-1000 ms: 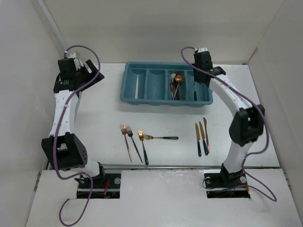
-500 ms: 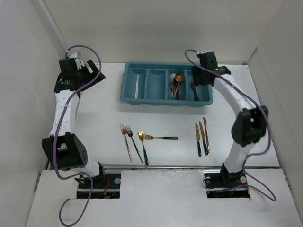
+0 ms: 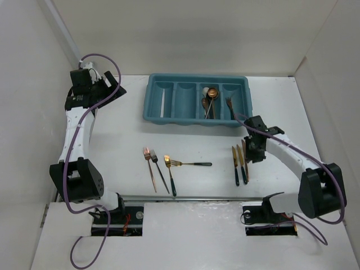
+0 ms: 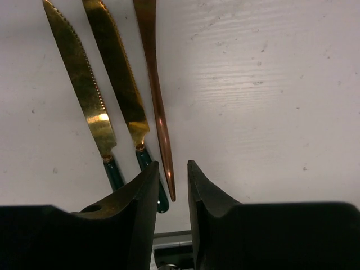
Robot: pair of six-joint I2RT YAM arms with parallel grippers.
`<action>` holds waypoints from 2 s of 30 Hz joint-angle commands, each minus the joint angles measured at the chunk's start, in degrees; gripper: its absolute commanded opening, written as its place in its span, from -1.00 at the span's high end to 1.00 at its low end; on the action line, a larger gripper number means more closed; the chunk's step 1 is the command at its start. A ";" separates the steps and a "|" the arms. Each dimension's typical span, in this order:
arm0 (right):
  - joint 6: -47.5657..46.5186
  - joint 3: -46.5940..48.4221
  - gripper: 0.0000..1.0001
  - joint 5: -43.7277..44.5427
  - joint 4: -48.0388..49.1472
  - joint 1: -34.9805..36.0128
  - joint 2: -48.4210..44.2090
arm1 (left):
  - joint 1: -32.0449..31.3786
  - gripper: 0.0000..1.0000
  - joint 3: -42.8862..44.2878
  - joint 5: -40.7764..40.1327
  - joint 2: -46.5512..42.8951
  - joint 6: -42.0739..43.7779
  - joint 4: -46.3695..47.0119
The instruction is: Sort the eating utensils into containers
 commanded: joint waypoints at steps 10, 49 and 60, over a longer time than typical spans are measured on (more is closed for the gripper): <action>2.21 -2.81 0.27 -1.78 7.82 -0.30 6.16 | 0.04 -0.47 0.47 0.31 -3.36 0.63 0.88; 11.62 20.11 1.00 18.43 -7.65 5.67 -9.92 | 0.04 -0.49 1.52 0.30 -2.84 0.63 0.88; -0.76 54.82 1.00 11.84 21.08 19.20 24.03 | 0.04 -0.49 1.35 -1.28 -4.59 0.63 0.88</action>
